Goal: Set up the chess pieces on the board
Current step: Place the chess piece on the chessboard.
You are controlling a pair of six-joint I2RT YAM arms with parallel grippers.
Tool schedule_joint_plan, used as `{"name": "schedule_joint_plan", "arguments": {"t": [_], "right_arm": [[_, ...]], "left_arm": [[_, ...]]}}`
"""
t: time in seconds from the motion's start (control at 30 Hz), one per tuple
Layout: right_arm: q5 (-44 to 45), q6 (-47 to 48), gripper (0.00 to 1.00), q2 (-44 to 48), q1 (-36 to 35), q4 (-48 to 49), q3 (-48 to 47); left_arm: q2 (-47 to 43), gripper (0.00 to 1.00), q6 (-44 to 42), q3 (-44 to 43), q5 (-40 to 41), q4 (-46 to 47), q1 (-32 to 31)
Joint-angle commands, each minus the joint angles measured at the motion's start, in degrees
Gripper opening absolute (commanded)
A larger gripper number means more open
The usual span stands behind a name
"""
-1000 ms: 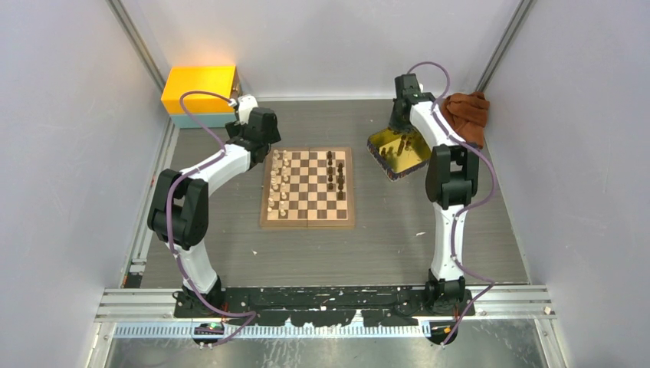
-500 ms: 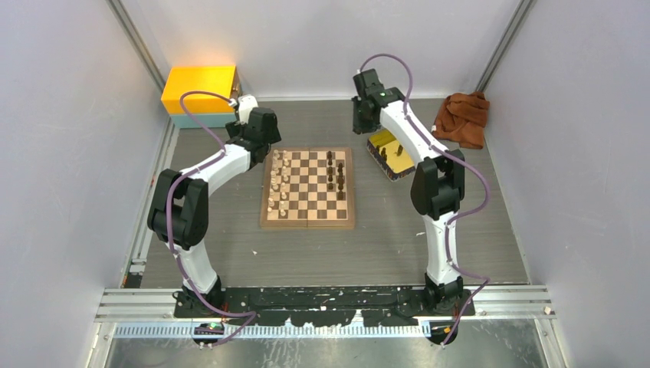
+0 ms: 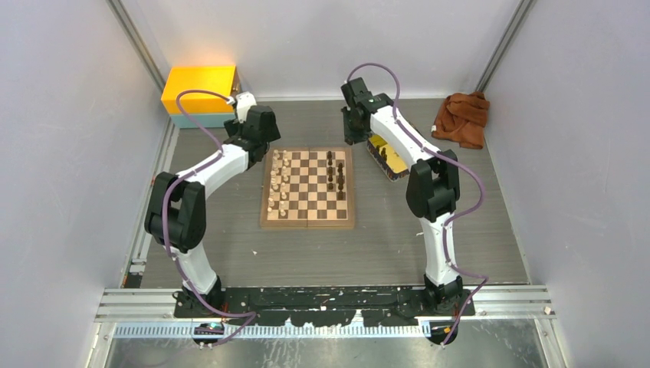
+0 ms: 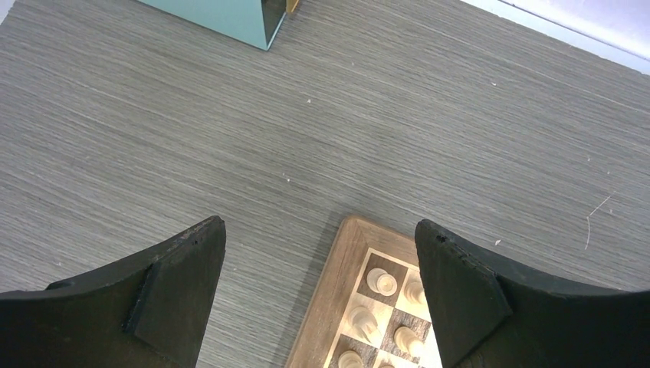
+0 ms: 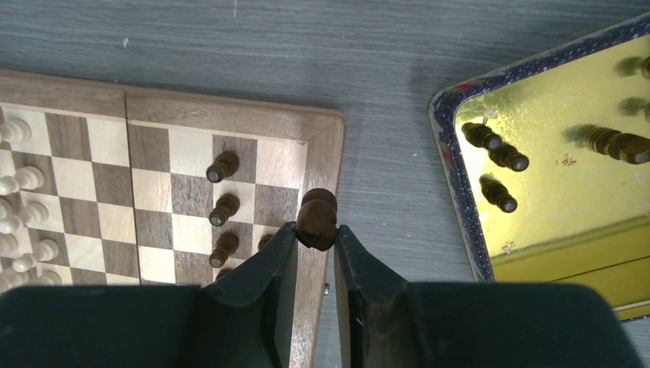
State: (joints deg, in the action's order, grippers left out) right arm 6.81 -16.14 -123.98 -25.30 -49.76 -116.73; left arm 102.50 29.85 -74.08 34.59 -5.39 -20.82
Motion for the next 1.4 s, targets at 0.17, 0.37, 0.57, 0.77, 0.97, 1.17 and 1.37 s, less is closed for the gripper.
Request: {"name": "schedule_joint_plan", "arguments": {"t": [0.17,0.37,0.57,0.77,0.97,1.17,1.37], "right_arm": [[-2.2,1.0,0.01,3.9,-2.1,-0.7,1.7],[-3.1,0.9,0.02,3.0,-3.0,-2.0,1.5],[-4.0,0.6,0.04,2.0,-3.7,-3.1,1.6],[-4.5,0.6,0.04,1.6,-4.0,-3.0,2.5],[-5.2,0.7,0.04,0.4,-4.0,-2.3,3.3],[-5.4,0.7,0.04,-0.5,-4.0,-1.2,3.9],[-5.4,0.8,0.04,-1.7,-3.9,0.4,4.3]], "left_arm": [[-3.3,0.94,0.5,-0.1,0.5,2.4,0.3],[-3.3,0.94,0.5,-0.1,0.6,2.4,0.3],[-3.2,0.94,0.7,0.0,0.4,2.4,0.2],[-3.2,0.94,0.9,0.2,0.5,2.5,0.2],[-3.2,0.93,1.0,0.4,0.5,2.5,0.2],[-3.0,0.94,0.9,0.4,0.6,2.5,0.2],[-2.9,0.94,0.8,0.5,0.6,2.6,0.2]]}}
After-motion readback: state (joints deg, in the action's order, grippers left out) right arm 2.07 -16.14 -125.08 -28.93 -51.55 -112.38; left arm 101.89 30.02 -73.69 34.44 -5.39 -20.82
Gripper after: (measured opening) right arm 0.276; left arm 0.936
